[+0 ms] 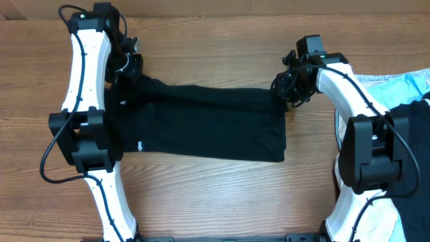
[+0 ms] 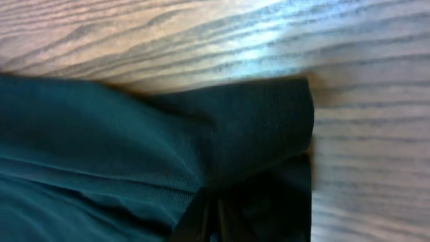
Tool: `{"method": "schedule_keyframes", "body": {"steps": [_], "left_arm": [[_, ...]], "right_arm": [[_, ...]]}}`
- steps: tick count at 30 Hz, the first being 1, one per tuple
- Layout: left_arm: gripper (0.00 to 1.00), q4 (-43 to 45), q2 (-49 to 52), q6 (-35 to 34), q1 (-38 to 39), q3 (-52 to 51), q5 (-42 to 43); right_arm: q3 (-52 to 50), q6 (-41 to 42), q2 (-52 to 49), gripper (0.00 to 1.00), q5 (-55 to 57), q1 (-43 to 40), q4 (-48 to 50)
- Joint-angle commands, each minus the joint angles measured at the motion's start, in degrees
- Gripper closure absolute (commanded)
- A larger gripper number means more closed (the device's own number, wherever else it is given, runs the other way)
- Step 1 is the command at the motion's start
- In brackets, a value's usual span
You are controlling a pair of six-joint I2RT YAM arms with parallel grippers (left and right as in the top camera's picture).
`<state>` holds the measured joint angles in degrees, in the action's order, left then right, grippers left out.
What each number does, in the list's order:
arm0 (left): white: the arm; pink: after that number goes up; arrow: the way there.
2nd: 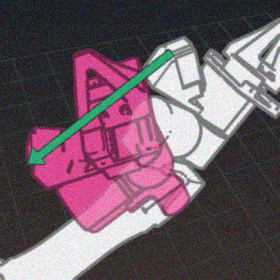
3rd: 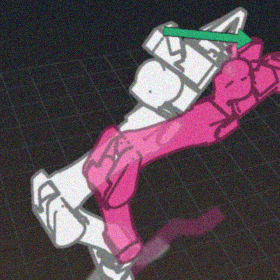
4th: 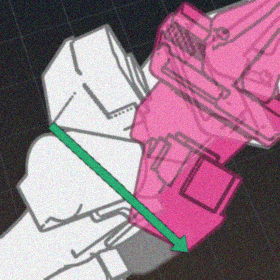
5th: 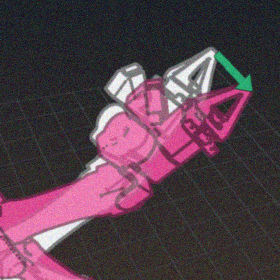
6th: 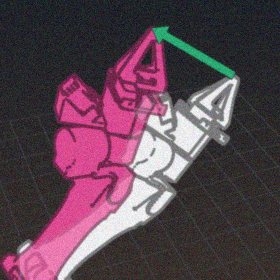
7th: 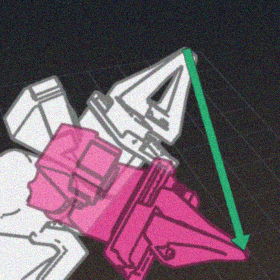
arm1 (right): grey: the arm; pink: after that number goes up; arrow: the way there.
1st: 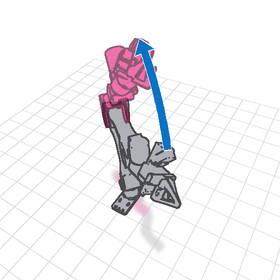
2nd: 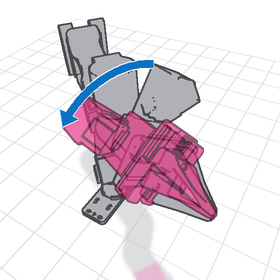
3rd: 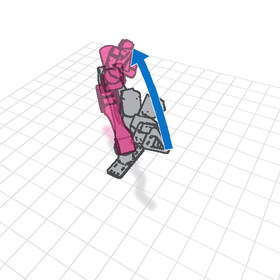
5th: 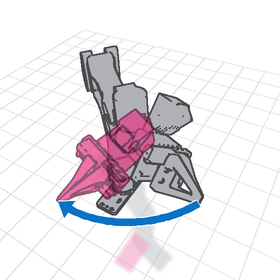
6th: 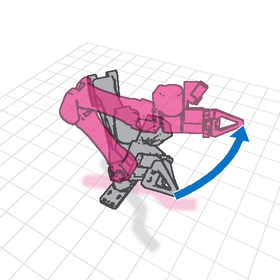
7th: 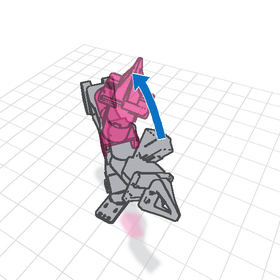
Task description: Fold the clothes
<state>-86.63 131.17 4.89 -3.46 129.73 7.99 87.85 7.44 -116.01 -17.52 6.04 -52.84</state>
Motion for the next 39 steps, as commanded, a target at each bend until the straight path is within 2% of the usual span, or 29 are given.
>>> {"method": "schedule_keyframes", "body": {"steps": [1, 6, 12, 22, 27, 29, 30, 31, 32, 33, 39], "left_arm": [[0.96, -2.0, 0.3, 0.9, 0.0, 4.5, 0.3], [0.96, -5.6, 0.3, 0.9, 0.0, 3.9, -3.3], [0.96, -5.5, 0.3, -2.1, 0.0, -1.1, -7.0], [0.96, -3.0, 0.3, -2.1, 0.0, -12.5, -7.2], [0.96, -2.3, 0.3, -1.4, 0.0, -13.5, -7.4], [0.95, -2.7, 0.3, -1.4, -0.1, -13.5, -8.0], [0.91, -2.9, 0.3, -1.5, -0.1, -13.5, -8.5], [0.84, -3.1, 0.3, -1.5, -0.2, -13.5, -8.5], [0.72, -3.5, 0.3, -1.6, -0.4, -13.3, -8.4], [0.69, -4.0, 0.3, -2.4, -0.6, -13.0, -8.4], [0.66, -7.7, 0.3, -3.8, -1.5, -7.3, -6.3]], "right_arm": [[1.5, -0.4, 6.3, 0.96, 0.8, -0.2, -1.8], [1.5, -0.3, 7.8, 0.96, -0.2, -0.2, -8.3], [1.5, -0.3, 7.8, 0.96, -0.5, 1.1, -13.9], [-4.0, 1.4, 7.7, 0.95, -0.5, 3.0, -15.0], [-4.9, 1.6, 7.7, 0.95, -0.5, 2.9, -17.9], [-4.9, 1.0, 7.7, 0.9, -0.5, 2.9, -19.4], [-4.9, -0.3, 7.7, 0.88, -0.5, 2.9, -20.1], [-4.9, -1.7, 7.7, 0.83, -0.5, 2.9, -20.8], [-4.7, -2.8, 7.7, 0.71, -0.5, 2.8, -21.7], [-4.6, -3.0, 7.7, 0.64, -0.5, 2.8, -22.4], [-4.5, -2.7, 7.7, 0.52, -0.7, 0.2, -19.7]]}}
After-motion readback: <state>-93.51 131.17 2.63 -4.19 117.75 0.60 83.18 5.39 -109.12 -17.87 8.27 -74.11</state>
